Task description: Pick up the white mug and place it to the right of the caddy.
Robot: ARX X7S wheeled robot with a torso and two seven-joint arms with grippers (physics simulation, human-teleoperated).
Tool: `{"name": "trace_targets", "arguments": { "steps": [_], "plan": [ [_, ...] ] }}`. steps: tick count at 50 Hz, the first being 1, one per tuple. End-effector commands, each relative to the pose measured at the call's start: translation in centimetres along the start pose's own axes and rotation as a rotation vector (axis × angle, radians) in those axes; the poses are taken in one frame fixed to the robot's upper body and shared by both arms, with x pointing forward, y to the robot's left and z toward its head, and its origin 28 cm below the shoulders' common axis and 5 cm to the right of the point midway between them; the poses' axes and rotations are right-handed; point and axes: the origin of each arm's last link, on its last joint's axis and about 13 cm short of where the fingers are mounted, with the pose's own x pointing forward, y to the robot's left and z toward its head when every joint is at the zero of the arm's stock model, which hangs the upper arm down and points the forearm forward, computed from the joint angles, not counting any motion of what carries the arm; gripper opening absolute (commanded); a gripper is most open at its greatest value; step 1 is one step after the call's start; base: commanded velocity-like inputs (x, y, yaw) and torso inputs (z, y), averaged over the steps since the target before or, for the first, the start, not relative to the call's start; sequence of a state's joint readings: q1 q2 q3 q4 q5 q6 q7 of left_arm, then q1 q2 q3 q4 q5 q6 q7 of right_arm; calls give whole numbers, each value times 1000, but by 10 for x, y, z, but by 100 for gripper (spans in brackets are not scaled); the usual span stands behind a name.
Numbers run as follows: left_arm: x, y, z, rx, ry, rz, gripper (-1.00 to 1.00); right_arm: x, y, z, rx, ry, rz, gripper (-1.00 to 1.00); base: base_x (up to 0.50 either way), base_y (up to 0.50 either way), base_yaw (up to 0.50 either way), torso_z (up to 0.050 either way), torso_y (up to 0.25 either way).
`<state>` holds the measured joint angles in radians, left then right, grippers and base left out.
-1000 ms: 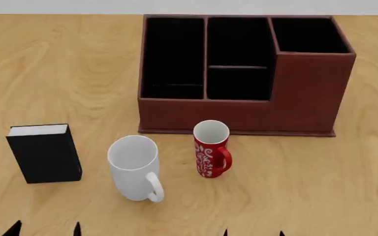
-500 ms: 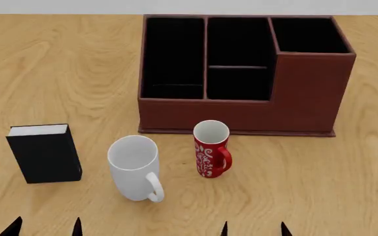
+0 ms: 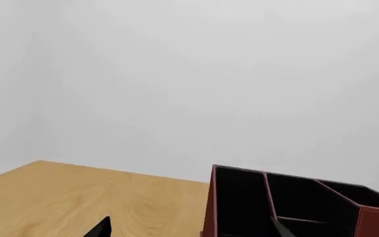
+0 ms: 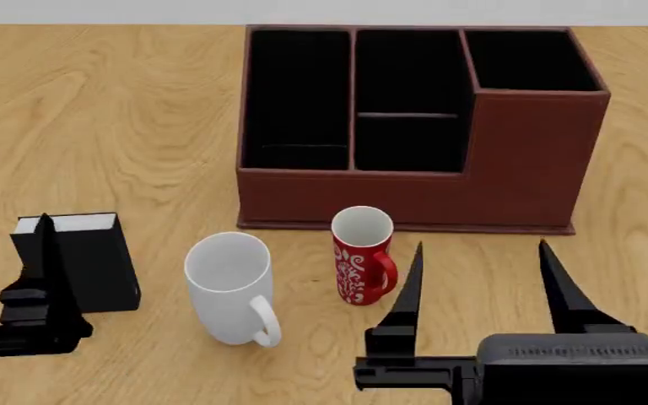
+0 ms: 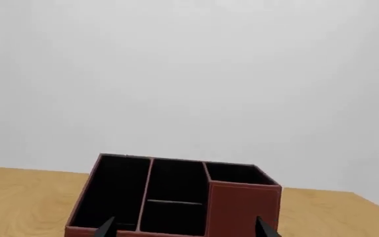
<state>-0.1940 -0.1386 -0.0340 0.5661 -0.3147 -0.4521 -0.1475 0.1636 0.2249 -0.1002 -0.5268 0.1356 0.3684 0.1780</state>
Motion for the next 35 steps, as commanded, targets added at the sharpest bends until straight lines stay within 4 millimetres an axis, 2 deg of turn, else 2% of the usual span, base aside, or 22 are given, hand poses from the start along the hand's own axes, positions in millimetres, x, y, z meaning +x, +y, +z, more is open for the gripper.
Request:
{"name": "trace_targets", "arguments": {
  "steps": [1, 10, 16, 23, 31, 35],
  "plan": [
    [8, 4, 58, 11, -173, 8, 100, 2, -17, 46, -53, -99, -32, 100, 0, 0, 0, 0, 0],
    [12, 15, 94, 60, -299, 65, 100, 5, -32, 72, -116, -139, -65, 100, 0, 0, 0, 0, 0],
    [18, 26, 105, 115, -350, 116, 100, 7, -47, 92, -182, -162, -120, 100, 0, 0, 0, 0, 0],
    [20, 35, 125, 154, -414, 169, 100, 2, -56, 106, -221, -179, -150, 100, 0, 0, 0, 0, 0],
    [7, 45, 149, 176, -499, 255, 100, -5, -65, 118, -239, -183, -192, 100, 0, 0, 0, 0, 0],
    [-6, 51, 166, 174, -554, 301, 100, -7, -68, 122, -240, -188, -209, 100, 0, 0, 0, 0, 0]
  ]
}}
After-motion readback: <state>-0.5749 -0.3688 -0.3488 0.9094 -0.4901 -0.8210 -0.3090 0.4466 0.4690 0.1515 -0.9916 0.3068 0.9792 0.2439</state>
